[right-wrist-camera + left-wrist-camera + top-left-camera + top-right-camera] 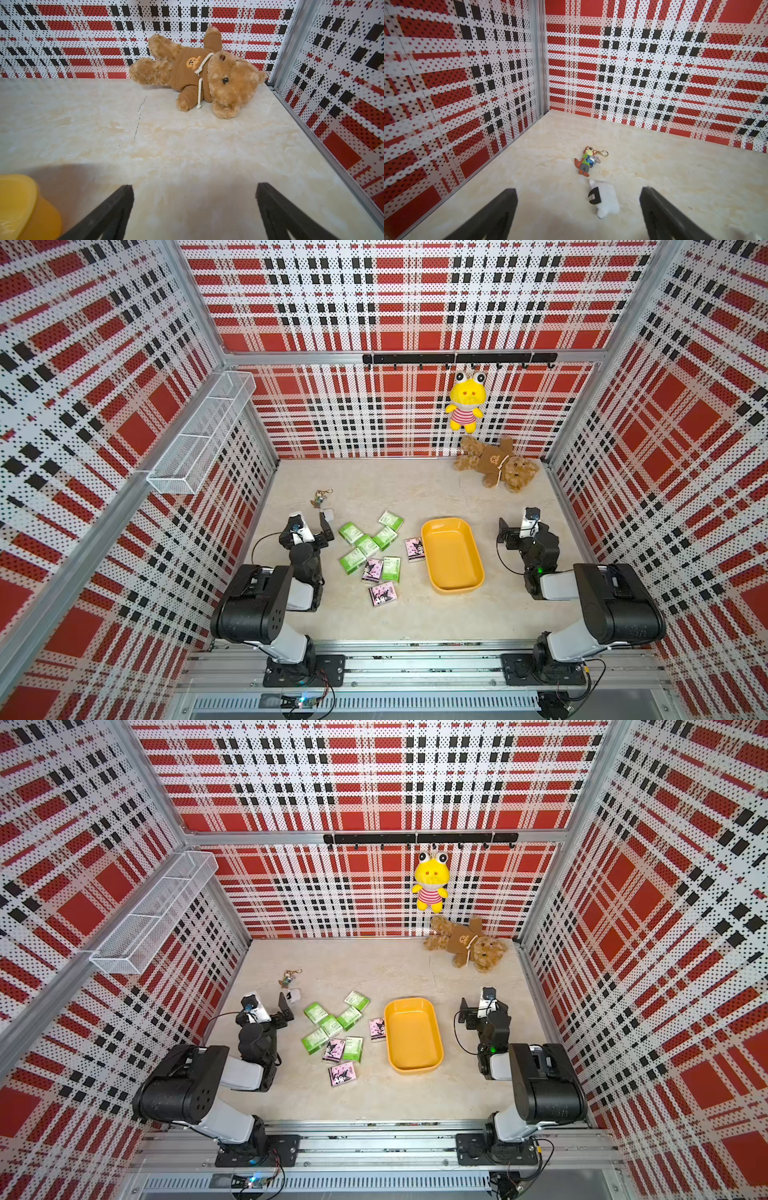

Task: Put the pocket tissues into the storage box
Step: Pick up the pocket tissues from the center of the board.

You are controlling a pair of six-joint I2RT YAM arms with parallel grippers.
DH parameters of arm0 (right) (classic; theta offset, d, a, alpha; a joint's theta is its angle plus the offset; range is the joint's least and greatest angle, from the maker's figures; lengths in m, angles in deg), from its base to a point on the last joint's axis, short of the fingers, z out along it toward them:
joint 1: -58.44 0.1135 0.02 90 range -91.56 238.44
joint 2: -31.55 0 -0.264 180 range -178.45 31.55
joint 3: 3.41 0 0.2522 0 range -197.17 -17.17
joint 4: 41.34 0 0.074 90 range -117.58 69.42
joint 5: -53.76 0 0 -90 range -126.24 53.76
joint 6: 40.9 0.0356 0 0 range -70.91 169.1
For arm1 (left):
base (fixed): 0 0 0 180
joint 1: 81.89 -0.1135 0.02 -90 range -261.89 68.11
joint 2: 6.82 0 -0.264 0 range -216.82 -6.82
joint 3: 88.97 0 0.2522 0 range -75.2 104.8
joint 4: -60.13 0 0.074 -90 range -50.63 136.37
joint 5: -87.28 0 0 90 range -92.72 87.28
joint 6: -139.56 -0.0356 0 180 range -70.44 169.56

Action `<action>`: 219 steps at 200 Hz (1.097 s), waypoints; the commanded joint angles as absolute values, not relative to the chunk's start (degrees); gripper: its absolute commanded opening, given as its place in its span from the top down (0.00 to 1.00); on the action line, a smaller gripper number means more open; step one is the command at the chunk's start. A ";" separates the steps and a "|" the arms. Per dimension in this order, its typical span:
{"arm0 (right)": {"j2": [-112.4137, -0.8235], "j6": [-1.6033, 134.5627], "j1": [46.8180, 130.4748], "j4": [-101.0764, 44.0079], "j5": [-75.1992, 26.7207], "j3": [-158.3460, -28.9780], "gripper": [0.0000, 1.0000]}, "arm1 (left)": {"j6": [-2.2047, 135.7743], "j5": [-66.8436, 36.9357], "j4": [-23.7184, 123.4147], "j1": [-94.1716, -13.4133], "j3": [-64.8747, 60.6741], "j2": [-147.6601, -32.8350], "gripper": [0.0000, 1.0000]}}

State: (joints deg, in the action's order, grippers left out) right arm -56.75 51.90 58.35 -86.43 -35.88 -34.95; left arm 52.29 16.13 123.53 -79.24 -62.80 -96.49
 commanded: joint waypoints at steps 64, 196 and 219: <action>-56.87 51.89 58.78 -87.63 -36.10 -35.26 0.00 | 51.83 16.17 125.12 -79.21 -62.99 -96.76 0.01; -41.38 46.82 65.64 -58.32 -43.59 -47.79 0.00 | 46.69 22.83 105.21 -70.71 -58.12 -80.12 0.01; -37.76 49.48 70.37 -40.92 -46.23 -56.47 0.00 | 52.69 19.25 90.30 -70.56 -53.50 -71.72 0.01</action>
